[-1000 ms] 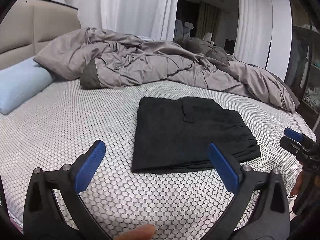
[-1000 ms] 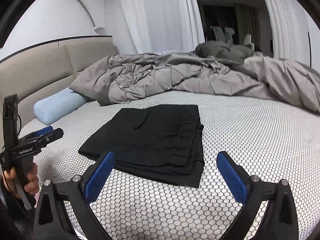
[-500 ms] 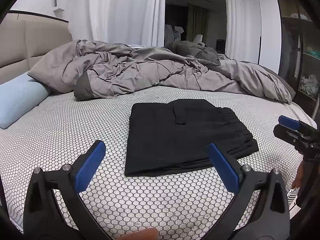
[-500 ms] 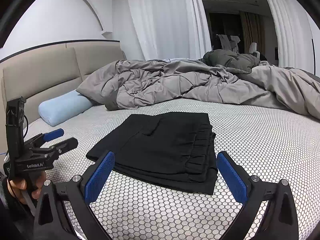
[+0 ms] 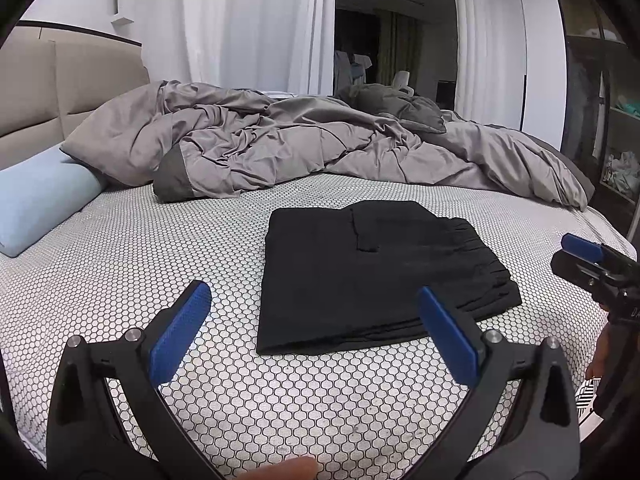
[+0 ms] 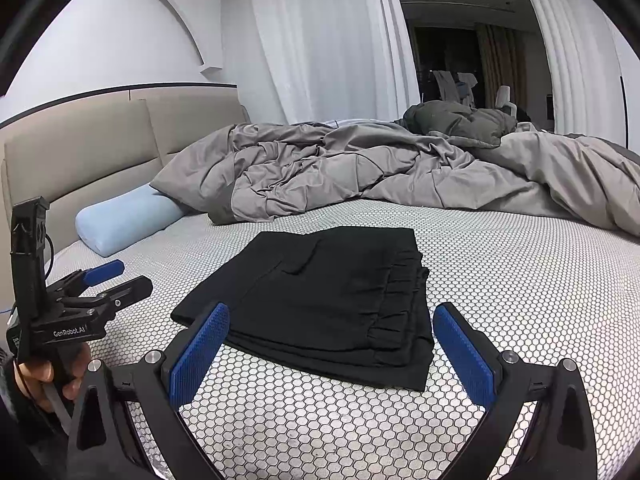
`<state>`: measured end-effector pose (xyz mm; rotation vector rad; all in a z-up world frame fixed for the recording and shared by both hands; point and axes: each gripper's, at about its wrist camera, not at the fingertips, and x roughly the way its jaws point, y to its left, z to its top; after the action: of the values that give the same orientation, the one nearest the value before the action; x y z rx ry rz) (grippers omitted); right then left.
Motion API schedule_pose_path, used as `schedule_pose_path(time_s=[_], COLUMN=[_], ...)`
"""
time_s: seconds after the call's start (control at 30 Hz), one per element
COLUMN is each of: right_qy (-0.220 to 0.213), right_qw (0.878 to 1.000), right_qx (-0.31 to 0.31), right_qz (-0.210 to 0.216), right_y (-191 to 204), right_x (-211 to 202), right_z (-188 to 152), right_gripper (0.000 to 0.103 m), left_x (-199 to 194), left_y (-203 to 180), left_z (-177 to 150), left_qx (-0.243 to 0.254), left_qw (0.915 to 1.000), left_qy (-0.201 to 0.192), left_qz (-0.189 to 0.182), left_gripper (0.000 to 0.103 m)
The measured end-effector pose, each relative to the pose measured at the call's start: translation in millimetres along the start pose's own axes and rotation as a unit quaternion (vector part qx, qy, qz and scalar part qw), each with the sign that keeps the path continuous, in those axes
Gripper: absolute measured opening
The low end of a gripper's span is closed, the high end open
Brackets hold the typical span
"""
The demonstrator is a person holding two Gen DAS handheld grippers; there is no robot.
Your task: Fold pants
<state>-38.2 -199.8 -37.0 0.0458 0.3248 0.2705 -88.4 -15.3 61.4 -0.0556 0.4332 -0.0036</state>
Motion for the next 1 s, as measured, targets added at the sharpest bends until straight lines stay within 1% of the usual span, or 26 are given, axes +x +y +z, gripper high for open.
schedule_pose_path(time_s=[1.0], right_qy=[0.001], right_qw=[1.000], right_qx=[-0.001], right_qz=[0.001], right_y=[-2.6], right_x=[-0.9], right_z=[-0.7], right_gripper=[0.103], left_x=[1.7], left_y=[4.2], left_z=[-0.6], left_qx=[0.000], left_qw=[1.0000], left_qy=[-0.003], left_qz=[0.001], left_gripper=[0.102])
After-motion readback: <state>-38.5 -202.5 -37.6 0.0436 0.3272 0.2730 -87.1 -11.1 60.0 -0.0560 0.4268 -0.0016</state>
